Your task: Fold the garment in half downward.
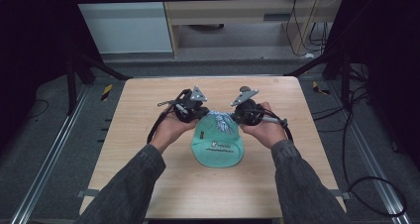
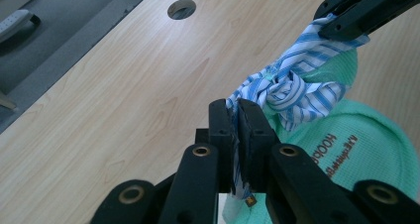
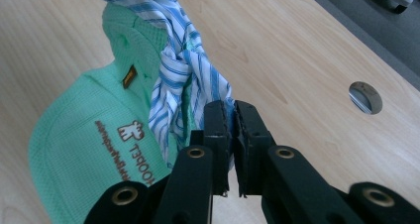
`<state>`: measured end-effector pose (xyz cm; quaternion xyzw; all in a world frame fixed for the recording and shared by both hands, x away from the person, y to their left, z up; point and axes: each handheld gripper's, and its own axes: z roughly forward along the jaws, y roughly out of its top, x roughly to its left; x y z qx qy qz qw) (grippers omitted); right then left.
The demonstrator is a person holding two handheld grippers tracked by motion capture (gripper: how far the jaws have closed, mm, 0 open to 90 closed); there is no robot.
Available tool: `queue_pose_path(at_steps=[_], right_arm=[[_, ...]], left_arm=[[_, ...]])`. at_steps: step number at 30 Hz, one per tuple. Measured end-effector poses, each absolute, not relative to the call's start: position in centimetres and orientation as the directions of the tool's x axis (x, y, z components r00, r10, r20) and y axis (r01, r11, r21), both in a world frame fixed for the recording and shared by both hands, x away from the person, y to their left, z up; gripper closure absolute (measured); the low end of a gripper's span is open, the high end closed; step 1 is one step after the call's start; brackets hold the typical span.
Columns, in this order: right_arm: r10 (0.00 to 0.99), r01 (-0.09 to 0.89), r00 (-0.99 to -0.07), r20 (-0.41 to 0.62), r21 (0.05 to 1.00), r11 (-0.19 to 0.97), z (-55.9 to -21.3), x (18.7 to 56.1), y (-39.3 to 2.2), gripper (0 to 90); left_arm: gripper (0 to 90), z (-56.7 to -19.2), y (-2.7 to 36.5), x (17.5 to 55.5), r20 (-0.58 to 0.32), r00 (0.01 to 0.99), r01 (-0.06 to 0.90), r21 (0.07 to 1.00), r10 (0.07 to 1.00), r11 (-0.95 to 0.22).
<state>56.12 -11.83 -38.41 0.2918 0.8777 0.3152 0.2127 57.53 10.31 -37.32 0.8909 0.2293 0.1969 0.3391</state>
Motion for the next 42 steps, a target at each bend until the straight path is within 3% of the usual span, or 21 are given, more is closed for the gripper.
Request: queue_pose_path(at_steps=[19, 42], right_arm=[[0.589, 0.318, -0.771, -0.242, 0.655, 0.686, -40.2, 52.5, -11.1, 84.7], [0.577, 0.324, -0.789, -0.210, 0.655, 0.682, -42.8, 51.0, -11.4, 84.1]], left_arm=[[85.4, -39.2, 11.2, 53.7, 0.173, 0.816, 0.286, 0.708, 0.551, -0.646], [85.0, -42.2, 11.3, 52.0, 0.159, 0.827, 0.292, 0.697, 0.539, -0.654]])
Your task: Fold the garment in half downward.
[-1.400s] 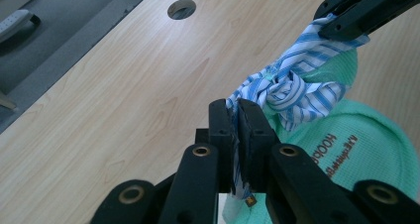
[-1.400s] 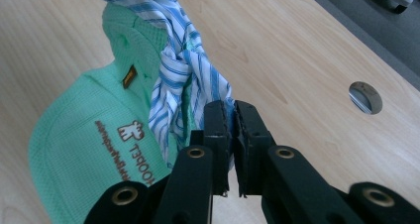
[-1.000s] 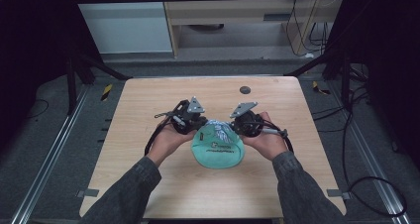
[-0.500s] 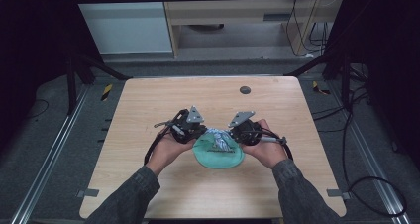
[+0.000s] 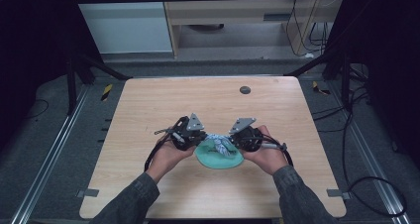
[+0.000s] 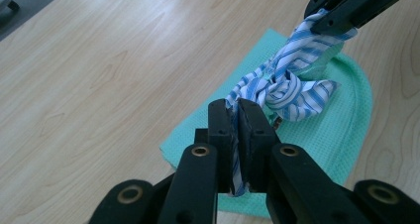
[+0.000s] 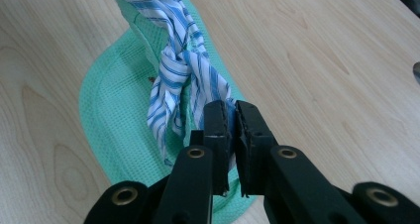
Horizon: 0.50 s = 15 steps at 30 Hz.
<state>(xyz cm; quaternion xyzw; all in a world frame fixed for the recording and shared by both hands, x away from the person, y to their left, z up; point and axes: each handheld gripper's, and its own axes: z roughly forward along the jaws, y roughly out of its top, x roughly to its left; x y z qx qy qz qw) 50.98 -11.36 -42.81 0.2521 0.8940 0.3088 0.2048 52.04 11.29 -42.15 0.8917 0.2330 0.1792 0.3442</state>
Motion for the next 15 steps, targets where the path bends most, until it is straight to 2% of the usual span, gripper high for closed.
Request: queue_pose_path(at_steps=[15], right_arm=[[0.556, 0.320, -0.807, -0.197, 0.646, 0.693, -44.3, 49.6, -11.2, 83.8]], left_arm=[[85.0, -44.0, 11.7, 50.6, 0.147, 0.845, 0.288, 0.685, 0.514, -0.669]])
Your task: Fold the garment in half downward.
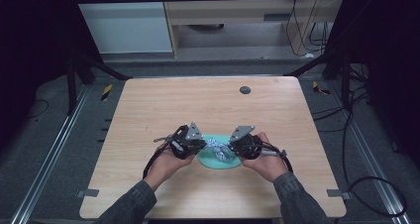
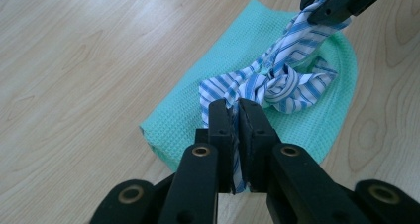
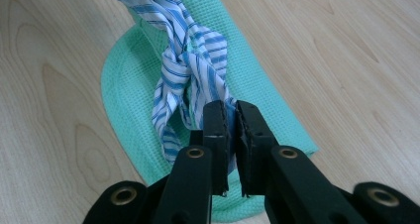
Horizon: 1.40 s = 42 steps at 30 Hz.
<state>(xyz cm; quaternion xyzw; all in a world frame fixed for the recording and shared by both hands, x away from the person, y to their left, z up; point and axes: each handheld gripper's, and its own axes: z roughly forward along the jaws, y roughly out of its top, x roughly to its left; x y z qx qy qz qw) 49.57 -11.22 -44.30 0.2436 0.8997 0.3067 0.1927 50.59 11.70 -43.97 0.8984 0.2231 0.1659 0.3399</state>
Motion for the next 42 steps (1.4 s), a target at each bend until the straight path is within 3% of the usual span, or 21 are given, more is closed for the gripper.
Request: queue_pose_path(at_steps=[42], right_arm=[[0.527, 0.292, -0.827, -0.195, 0.652, 0.700, -46.2, 46.1, -11.9, 84.0]], left_arm=[[84.3, -46.1, 12.5, 47.8, 0.119, 0.894, 0.219, 0.723, 0.431, -0.655]])
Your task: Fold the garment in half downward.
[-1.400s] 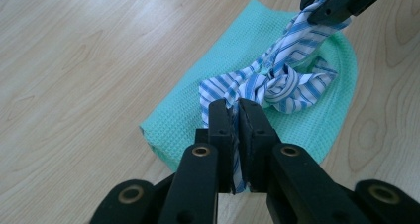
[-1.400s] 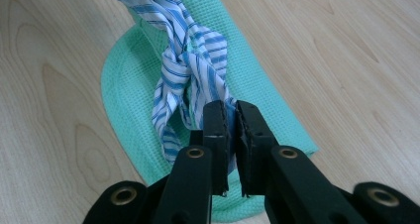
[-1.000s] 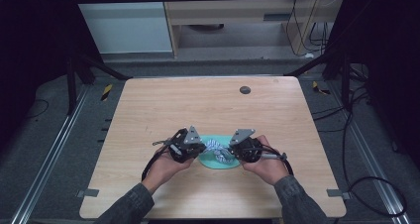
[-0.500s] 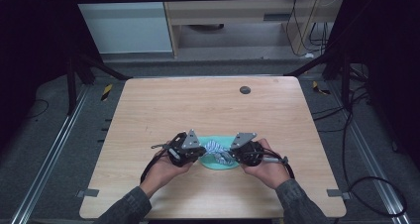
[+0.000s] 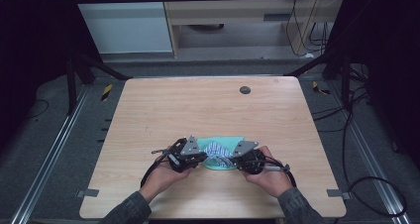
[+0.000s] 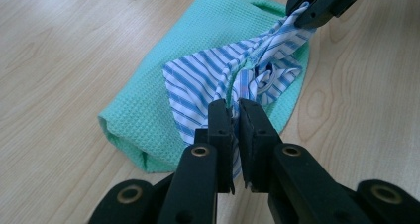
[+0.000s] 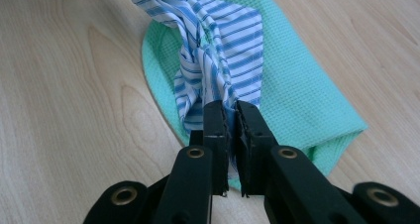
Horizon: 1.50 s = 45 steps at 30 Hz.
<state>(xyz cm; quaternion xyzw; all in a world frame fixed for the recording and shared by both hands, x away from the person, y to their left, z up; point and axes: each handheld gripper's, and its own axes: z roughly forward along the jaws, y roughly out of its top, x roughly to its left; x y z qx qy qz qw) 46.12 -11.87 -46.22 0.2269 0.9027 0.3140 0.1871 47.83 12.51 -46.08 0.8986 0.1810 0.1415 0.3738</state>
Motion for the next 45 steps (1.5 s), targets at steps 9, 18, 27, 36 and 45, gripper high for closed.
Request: queue_pose_path(at_steps=[9, 18, 27, 36, 45], right_arm=[[0.524, 0.281, -0.825, -0.211, 0.651, 0.705, -46.4, 45.3, -12.1, 84.1], [0.518, 0.276, -0.829, -0.209, 0.653, 0.706, -46.9, 44.7, -12.3, 84.3], [0.501, 0.265, -0.838, -0.214, 0.645, 0.717, -47.5, 44.1, -12.2, 84.4], [0.465, 0.241, -0.856, -0.227, 0.621, 0.745, -48.0, 43.2, -12.0, 84.9], [0.439, 0.220, -0.863, -0.251, 0.597, 0.772, -48.3, 42.9, -11.8, 84.8]], left_arm=[[84.4, -46.4, 12.4, 47.4, 0.119, 0.901, 0.206, 0.728, 0.417, -0.653], [85.2, -47.1, 12.5, 46.8, 0.126, 0.909, 0.192, 0.721, 0.398, -0.666], [86.5, -48.0, 12.6, 46.2, 0.142, 0.921, 0.170, 0.693, 0.364, -0.701], [87.1, -48.5, 12.8, 45.5, 0.146, 0.924, 0.166, 0.678, 0.353, -0.716], [87.1, -48.7, 12.7, 45.3, 0.142, 0.928, 0.166, 0.670, 0.345, -0.723]])
